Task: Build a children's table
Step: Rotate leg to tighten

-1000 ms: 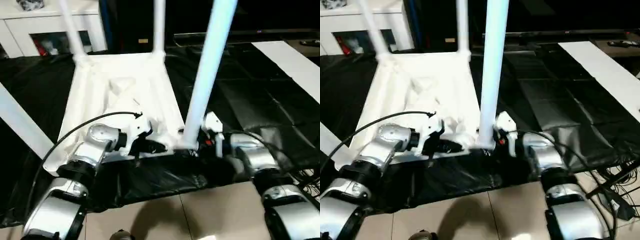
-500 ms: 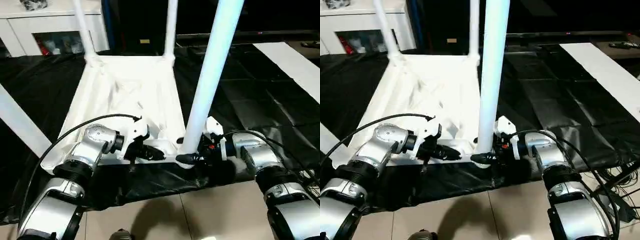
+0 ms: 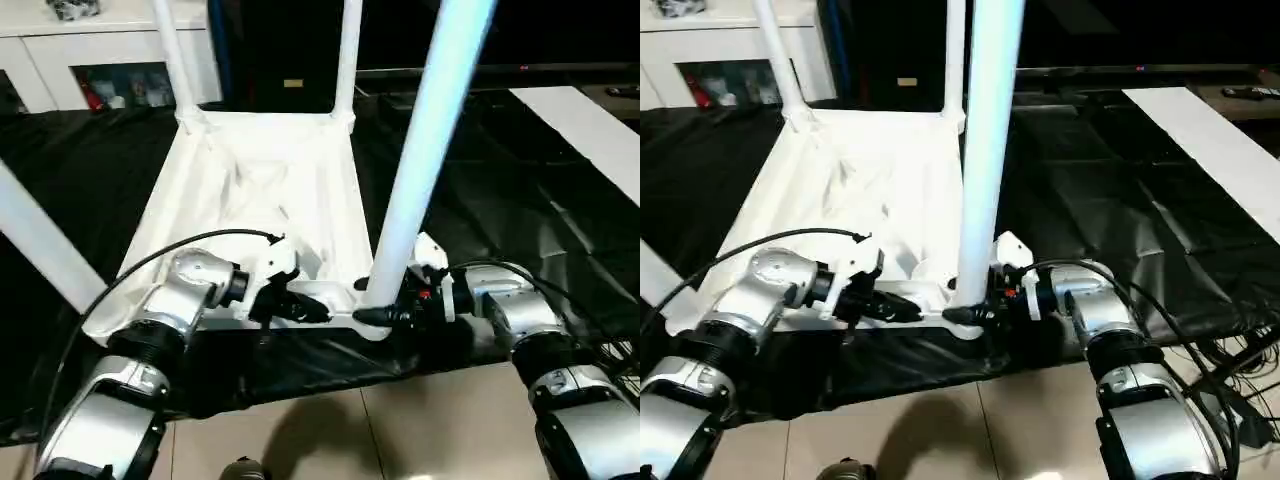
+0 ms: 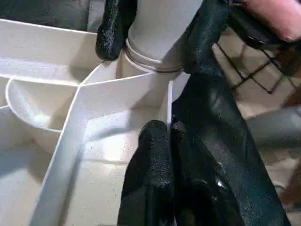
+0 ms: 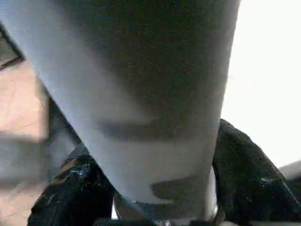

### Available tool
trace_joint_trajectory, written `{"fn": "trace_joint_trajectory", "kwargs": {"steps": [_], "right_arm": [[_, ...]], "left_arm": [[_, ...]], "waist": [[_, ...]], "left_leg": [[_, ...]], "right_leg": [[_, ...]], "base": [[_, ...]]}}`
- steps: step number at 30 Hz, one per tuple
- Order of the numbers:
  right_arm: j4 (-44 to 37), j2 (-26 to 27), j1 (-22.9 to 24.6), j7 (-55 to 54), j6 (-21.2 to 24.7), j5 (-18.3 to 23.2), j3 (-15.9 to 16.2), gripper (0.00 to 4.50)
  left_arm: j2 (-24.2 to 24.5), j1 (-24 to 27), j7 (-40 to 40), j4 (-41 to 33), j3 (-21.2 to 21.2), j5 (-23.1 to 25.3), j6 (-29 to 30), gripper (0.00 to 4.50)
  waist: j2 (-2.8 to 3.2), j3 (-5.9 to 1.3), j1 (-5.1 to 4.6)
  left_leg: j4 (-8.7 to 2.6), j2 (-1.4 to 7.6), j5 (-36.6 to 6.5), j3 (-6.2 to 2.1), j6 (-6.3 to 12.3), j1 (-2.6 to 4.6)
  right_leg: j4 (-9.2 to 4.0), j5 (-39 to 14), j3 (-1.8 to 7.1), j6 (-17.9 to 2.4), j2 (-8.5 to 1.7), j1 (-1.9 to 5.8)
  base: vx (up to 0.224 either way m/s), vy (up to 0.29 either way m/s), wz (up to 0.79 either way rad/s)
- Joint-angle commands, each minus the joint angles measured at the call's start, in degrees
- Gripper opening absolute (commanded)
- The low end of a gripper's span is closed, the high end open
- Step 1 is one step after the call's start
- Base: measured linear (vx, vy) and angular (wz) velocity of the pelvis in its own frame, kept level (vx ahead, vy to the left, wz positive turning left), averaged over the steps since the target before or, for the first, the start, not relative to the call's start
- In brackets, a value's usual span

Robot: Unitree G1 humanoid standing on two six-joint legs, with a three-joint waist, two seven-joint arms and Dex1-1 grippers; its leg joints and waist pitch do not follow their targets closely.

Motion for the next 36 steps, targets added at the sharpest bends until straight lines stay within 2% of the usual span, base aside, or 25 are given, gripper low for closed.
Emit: {"fn": "trace_joint_trajectory", "kwargs": {"steps": [1, 2, 3, 4, 6, 8, 9, 10, 11, 13, 14, 16, 18, 20, 23, 24, 25, 28, 29, 30, 31, 32, 34, 36], "right_arm": [[3.5, 5.1, 1.4, -11.9, 1.3, -2.3, 0.9, 2.49], [3.5, 5.1, 1.4, -11.9, 1.3, -2.3, 0.9, 2.49], [5.0, 7.9, 1.2, -19.9, 2.5, -2.0, -0.8, 2.49], [5.3, 9.6, 1.2, -23.4, 3.0, -1.6, -1.5, 2.49], [5.5, 10.7, 1.1, -25.3, 3.3, -1.3, -1.9, 2.48], [6.2, 14.7, 0.7, -32.5, 3.5, -1.5, -2.6, 2.48], [6.4, 15.7, 0.4, -34.0, 3.6, -1.3, -3.0, 2.48], [6.7, 17.5, -0.1, -36.5, 3.6, -0.8, -3.6, 2.48], [7.1, 18.6, -0.5, -38.0, 3.6, -0.6, -4.2, 2.48], [7.9, 20.6, -1.4, -41.3, 3.2, -0.8, -4.7, 2.48], [8.0, 21.5, -1.8, -41.4, 2.9, -0.2, -5.3, 2.48], [8.0, 22.0, -2.0, -41.5, 2.7, 0.2, -5.6, 3.04], [7.3, 22.1, -2.0, -41.3, 1.3, 1.0, -6.3, 3.24], [6.6, 21.2, -1.8, -41.0, 0.0, 1.0, -6.7, 3.55], [5.7, 18.3, -1.0, -36.0, -1.3, 0.7, -6.3, 3.69], [5.0, 16.9, -0.5, -32.9, -1.6, 0.5, -5.7, 3.85], [4.9, 16.7, -0.4, -32.3, -1.6, 0.5, -5.6, 3.97], [3.1, 13.5, 0.8, -25.7, -1.9, -0.4, -3.6, 4.31], [3.1, 13.5, 0.8, -25.7, -1.9, -0.4, -3.6, 4.31], [2.3, 10.9, 1.5, -20.9, -3.1, -1.3, -2.0, 4.42], [1.9, 9.1, 1.8, -17.4, -3.6, -1.6, -1.1, 4.42], [1.3, 7.0, 2.0, -13.2, -4.2, -1.9, 0.0, 4.42], [1.0, 6.2, 2.1, -11.1, -4.5, -1.9, 0.2, 4.42], [0.0, 3.3, 1.9, -2.5, -3.0, -1.3, 1.1, 4.42]], "left_arm": [[-5.0, -0.8, 7.6, 0.6, 0.3, 0.2, 2.2, 0.0], [-5.0, -0.8, 7.6, 0.6, 0.3, 0.2, 2.2, 0.0], [-7.5, -0.7, 10.6, 0.4, 0.4, 0.1, 3.4, 0.0], [-9.0, -0.8, 12.9, 0.5, 0.6, 0.1, 3.9, 0.0], [-9.9, -0.9, 14.3, 0.6, 0.7, 0.1, 4.2, 0.0], [-12.8, -1.1, 18.5, 0.5, 1.5, -0.5, 5.8, 0.0], [-13.3, -1.0, 19.0, 0.4, 1.4, -0.4, 5.9, 0.0], [-14.1, -1.0, 19.9, 0.3, 1.4, -0.3, 6.1, 0.0], [-14.5, -0.8, 20.3, 0.1, 1.3, 0.0, 6.1, 0.0], [-14.9, -0.4, 20.7, -0.5, 1.1, 0.5, 6.2, 0.0], [-15.0, -0.1, 20.7, -0.8, 1.1, 0.5, 6.3, 0.0], [-14.9, 0.0, 20.8, -1.0, 1.2, 0.5, 6.5, 0.0], [-14.1, 0.5, 20.4, -1.6, 1.1, 0.5, 6.3, 0.0], [-13.1, 0.9, 19.8, -2.0, 1.2, 0.3, 6.1, 0.0], [-11.3, 1.5, 17.4, -2.8, 1.4, 0.0, 5.3, 0.0], [-10.6, 1.7, 16.1, -3.0, 1.4, -0.1, 4.7, 0.0], [-10.4, 1.7, 15.8, -3.1, 1.4, -0.1, 4.6, 0.0], [-8.6, 2.1, 12.1, -3.8, 1.2, -0.8, 4.2, 0.0], [-8.6, 2.1, 12.1, -3.8, 1.2, -0.8, 4.2, 0.0], [-7.2, 2.4, 8.7, -4.7, 1.1, -1.5, 3.5, 0.0], [-6.1, 2.5, 6.5, -5.1, 0.8, -1.8, 3.3, 0.0], [-4.8, 2.7, 3.9, -5.5, 0.5, -2.0, 2.9, 0.0], [-4.2, 2.7, 2.9, -5.7, 0.4, -2.0, 2.9, 0.0], [-2.5, 2.5, 0.5, -5.2, 0.2, -1.3, 2.3, 0.0]], "waist": [[-0.31, -3.06, -0.43], [-0.34, -2.71, -0.79], [-0.39, -2.53, -1.29], [-0.18, -2.62, -1.76], [-0.37, -2.5, -2.37], [0.01, -2.4, -2.94], [-0.24, -2.4, -3.27], [-0.21, -2.44, -3.44], [0.07, -2.44, -3.62], [0.09, -2.67, -3.93], [0.17, -2.79, -4.03], [0.02, -2.7, -4.36], [0.22, -2.76, -4.58], [0.19, -2.83, -4.62], [0.12, -2.85, -4.45], [0.03, -2.93, -4.41], [-0.02, -2.95, -4.32], [0.03, -3.09, -3.66], [0.04, -3.14, -3.45], [0.09, -3.32, -2.95], [0.09, -3.41, -2.65], [0.07, -3.54, -2.4], [0.19, -3.58, -2.13], [0.14, -3.92, -1.9]], "left_leg": [[-4.12, 0.7, -17.2, 0.31, 0.97, 1.27], [-4.44, 0.57, -19.9, 0.17, -0.34, 1.43], [-4.76, 0.38, -21.9, -0.21, -1.5, 1.37], [-4.92, 0.28, -23.4, -0.57, -2.17, 1.56], [-4.91, 0.19, -24.6, -0.67, -2.33, 1.66], [-4.78, -0.11, -26.8, -0.86, -1.85, 2.07], [-4.84, -0.27, -27.2, -1.12, -1.66, 1.99], [-4.92, -0.31, -27.1, -1.27, -1.59, 1.74], [-5.13, -0.4, -27.3, -1.52, -1.67, 1.52], [-5.33, -0.4, -27.6, -1.64, -1.5, 1.4], [-5.48, -0.36, -27.1, -1.53, -1.31, 1.53], [-5.57, -0.29, -27.7, -1.41, -0.91, 1.51], [-5.61, -0.14, -28.8, -1.38, -0.59, 1.76], [-5.73, -0.08, -27.6, -1.27, -0.35, 1.34], [-5.49, -0.09, -26.8, -0.79, 0.23, 1.63], [-5.44, -0.11, -25.7, -0.71, 0.74, 1.38], [-5.42, -0.13, -25.0, -0.65, 1.06, 1.25], [-5.09, 0.14, -21.8, -0.14, 2.22, 1.48], [-5.09, 0.19, -21.0, -0.14, 2.27, 1.44], [-4.98, 0.32, -19.4, -0.02, 2.5, 1.4], [-4.85, 0.39, -17.8, 0.13, 2.72, 1.14], [-4.77, 0.37, -17.5, 0.15, 3.09, 1.23], [-4.41, 0.47, -15.5, 0.36, 3.87, 1.17], [-4.11, 0.38, -11.8, 0.32, 4.51, 0.82]], "right_leg": [[-4.39, -14.6, 1.36, -13.3, -2.55, 2.04], [-4.99, -20.3, 1.42, -11.6, -2.65, 1.85], [-5.41, -25.6, 1.31, -9.6, -2.72, 1.93], [-5.83, -28.7, 1.2, -8.2, -2.87, 1.86], [-6.16, -30.4, 1.14, -7.4, -2.71, 1.55], [-7.0, -33.7, 1.16, -6.2, -2.65, 0.9], [-7.14, -35.0, 0.99, -5.7, -2.58, 0.98], [-7.08, -35.2, 0.94, -5.5, -2.58, 1.17], [-7.17, -35.8, 0.72, -5.0, -2.62, 1.27], [-7.31, -34.5, 0.52, -4.9, -2.53, 1.5], [-7.34, -32.4, 0.57, -5.4, -2.46, 1.36], [-7.29, -30.0, 0.6, -6.4, -2.23, 1.25], [-7.22, -28.3, 0.67, -7.4, -2.26, 1.11], [-6.99, -25.8, 0.74, -8.0, -2.25, 1.4], [-6.9, -23.6, 1.1, -9.1, -2.26, 1.14], [-6.81, -22.7, 1.14, -9.4, -2.3, 1.49], [-6.75, -22.1, 1.14, -9.4, -2.26, 1.61], [-6.46, -19.3, 1.36, -10.8, -2.25, 1.5], [-6.39, -18.9, 1.36, -10.9, -2.3, 1.64], [-6.15, -17.5, 1.29, -11.2, -2.22, 1.79], [-5.77, -15.2, 1.31, -11.8, -2.15, 1.95], [-5.71, -14.7, 1.17, -12.0, -2.08, 2.01], [-5.26, -11.0, 1.28, -13.4, -1.97, 1.87], [-4.39, -5.6, 1.08, -14.6, -1.87, 2.45]], "base": [[0.0, 0.0, 0.0], [0.0, 0.0, 0.0], [-0.051, -0.006, -0.1], [-0.051, -0.006, -0.1], [-0.026, 0.002, -0.05], [0.0, 0.0, 0.0], [0.0, 0.0, 0.0], [0.0, 0.0, 0.0], [0.0, 0.0, 0.0], [0.0, 0.0, 0.0], [0.0, 0.0, 0.0], [0.0, 0.0, 0.0], [0.0, 0.0, 0.0], [0.0, 0.0, 0.0], [0.0, 0.0, 0.0], [0.0, 0.0, 0.0], [0.0, 0.0, 0.0], [0.0, 0.0, 0.0], [0.0, 0.0, 0.0], [0.0, 0.0, 0.0], [0.0, 0.0, 0.0], [0.0, 0.0, 0.0], [0.0, 0.0, 0.0], [0.0, 0.0, 0.0]]}}
